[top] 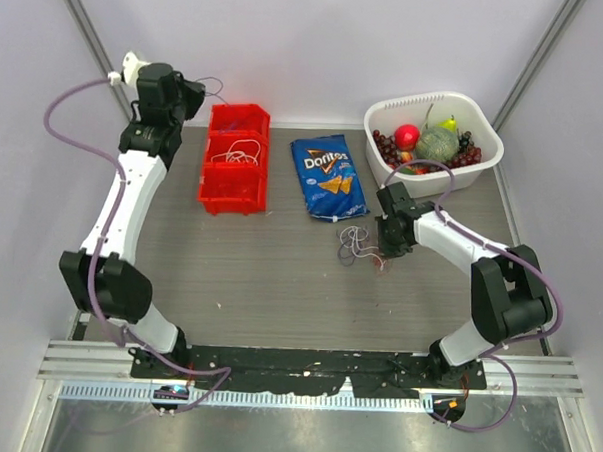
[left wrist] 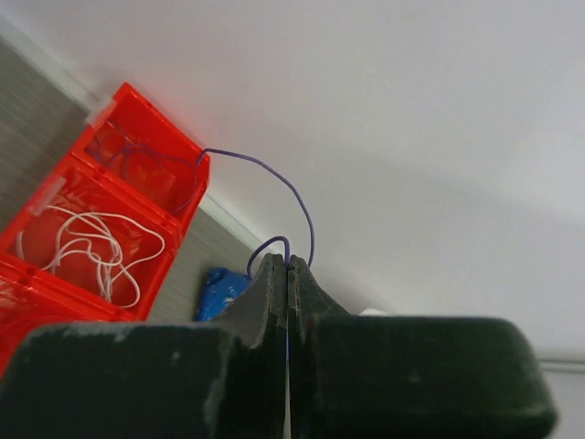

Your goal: Untangle the cables

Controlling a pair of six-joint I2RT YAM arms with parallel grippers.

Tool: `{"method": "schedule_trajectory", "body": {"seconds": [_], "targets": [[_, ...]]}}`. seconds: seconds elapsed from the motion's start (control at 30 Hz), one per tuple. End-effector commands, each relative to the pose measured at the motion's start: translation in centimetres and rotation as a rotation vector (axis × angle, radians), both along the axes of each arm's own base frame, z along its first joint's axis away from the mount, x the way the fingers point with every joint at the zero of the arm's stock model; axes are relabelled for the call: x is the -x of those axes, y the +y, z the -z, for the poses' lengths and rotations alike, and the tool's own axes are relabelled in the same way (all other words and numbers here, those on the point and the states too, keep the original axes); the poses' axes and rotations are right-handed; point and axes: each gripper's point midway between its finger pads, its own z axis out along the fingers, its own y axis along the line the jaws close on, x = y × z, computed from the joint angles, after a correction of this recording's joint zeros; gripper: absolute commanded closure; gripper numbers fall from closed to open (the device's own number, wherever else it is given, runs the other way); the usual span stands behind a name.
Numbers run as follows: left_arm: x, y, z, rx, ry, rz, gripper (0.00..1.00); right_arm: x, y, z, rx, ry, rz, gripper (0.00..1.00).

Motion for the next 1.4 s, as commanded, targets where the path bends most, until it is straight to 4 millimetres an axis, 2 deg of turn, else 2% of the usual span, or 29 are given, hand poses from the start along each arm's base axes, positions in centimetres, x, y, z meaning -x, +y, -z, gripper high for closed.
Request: {"method": "schedule_trajectory", "body": {"seconds": [0.0,0.13,0.17,0.23,0.27,0.43,0.67,0.87,1.2,1.37], "targets": [[-4.6,-2.1,0.8,0.425,-0.179,0.171,1.0,-0.7,0.4,-2.1,-0.033,-0.091,-0.02,0.99],[-8.6,-2.8,3.1,0.499,-0.245,0.203,1.0,-0.2,-0.3,-2.1,-0.016,-0.105,-0.014,0.99],[-10.0,-2.9,5.0,0.512,-0.215,0.195,1.0,0.0,-0.6,-2.0,-0.005,-0.108,-0.01,0.99],[-12.0,-2.8,6.7,0.518,-0.207,0.184,1.0,0.0,-0.9,-1.9,0.008,-0.111,0.002,0.99],[-12.9,-2.6,8.2,0.528,-0.193,0.169,1.0,0.0,-1.0,-1.8,0.015,-0.112,0.009,0.99],[-16.3,-1.0,13.4,0.528,-0.189,0.075,1.0,-0.1,-1.4,-1.8,0.031,-0.115,0.023,0.99],[-20.3,-0.2,16.8,0.529,-0.139,0.011,1.0,-0.2,-1.8,-1.9,0.054,-0.121,0.033,0.99],[-20.1,2.0,19.3,0.499,-0.052,-0.13,1.0,-0.3,-1.8,-1.8,0.057,-0.117,0.032,0.99],[-19.3,1.5,21.8,0.485,0.007,-0.112,1.0,-0.1,-1.6,-1.8,0.048,-0.113,0.021,0.99],[-18.6,1.0,21.6,0.478,0.057,-0.099,0.85,-0.2,-1.3,-1.7,0.036,-0.111,0.016,0.99]]}}
